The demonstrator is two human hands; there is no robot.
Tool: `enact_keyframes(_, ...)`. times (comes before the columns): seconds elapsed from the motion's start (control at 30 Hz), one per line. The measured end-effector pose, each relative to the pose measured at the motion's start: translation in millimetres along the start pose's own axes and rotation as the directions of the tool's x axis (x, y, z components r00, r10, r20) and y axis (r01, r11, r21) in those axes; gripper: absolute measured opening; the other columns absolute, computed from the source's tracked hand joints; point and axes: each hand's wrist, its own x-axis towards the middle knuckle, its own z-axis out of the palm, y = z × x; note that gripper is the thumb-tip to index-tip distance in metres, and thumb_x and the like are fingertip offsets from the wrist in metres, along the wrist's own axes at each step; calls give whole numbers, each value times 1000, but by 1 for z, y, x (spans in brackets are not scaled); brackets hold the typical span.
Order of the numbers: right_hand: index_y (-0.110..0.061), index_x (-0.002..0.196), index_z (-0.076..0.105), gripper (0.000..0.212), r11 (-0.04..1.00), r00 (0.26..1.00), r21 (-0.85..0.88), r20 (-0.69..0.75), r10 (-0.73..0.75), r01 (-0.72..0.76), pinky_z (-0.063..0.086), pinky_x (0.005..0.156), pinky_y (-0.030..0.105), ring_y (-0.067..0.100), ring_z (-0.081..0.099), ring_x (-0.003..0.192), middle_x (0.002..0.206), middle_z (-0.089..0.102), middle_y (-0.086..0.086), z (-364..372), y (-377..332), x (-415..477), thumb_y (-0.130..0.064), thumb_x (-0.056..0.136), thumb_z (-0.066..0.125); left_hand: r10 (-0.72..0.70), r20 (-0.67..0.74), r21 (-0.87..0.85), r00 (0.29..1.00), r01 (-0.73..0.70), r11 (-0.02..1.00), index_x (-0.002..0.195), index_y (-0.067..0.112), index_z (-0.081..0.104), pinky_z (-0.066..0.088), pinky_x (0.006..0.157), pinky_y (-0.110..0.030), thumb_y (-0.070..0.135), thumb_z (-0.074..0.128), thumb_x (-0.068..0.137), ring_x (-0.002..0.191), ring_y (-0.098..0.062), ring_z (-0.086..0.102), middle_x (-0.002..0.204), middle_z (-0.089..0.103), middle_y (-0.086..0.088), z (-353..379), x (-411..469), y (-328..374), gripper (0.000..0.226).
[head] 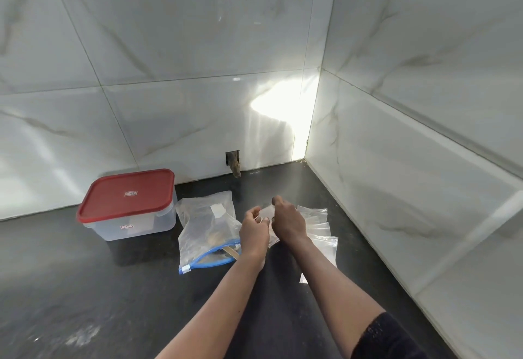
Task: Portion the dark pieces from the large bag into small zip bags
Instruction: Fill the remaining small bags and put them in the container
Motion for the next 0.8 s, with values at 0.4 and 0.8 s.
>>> enact_keyframes(0.4, -8, 131, 42, 49, 951, 953, -228, 173, 249, -207, 2, 112, 62, 33, 38, 135, 132, 54, 11, 11, -14, 5, -12, 86, 61, -34, 4, 34, 999, 34, 999, 129, 10, 49, 43, 98, -27, 3, 48, 92, 119, -19, 51, 129, 55, -7, -19, -8, 10, 37)
enact_keyframes(0.8, -4, 103, 62, 20, 942, 989, 325, -91, 116, -80, 44, 90, 32, 29, 62, 102, 104, 69, 13, -24, -25, 6, -11, 84, 61, -1, 46, 127, 999, -5, 992, 142, 10, 33, 41, 103, -32, 16, 46, 97, 123, -21, 47, 139, 46, -7, -14, -11, 17, 48)
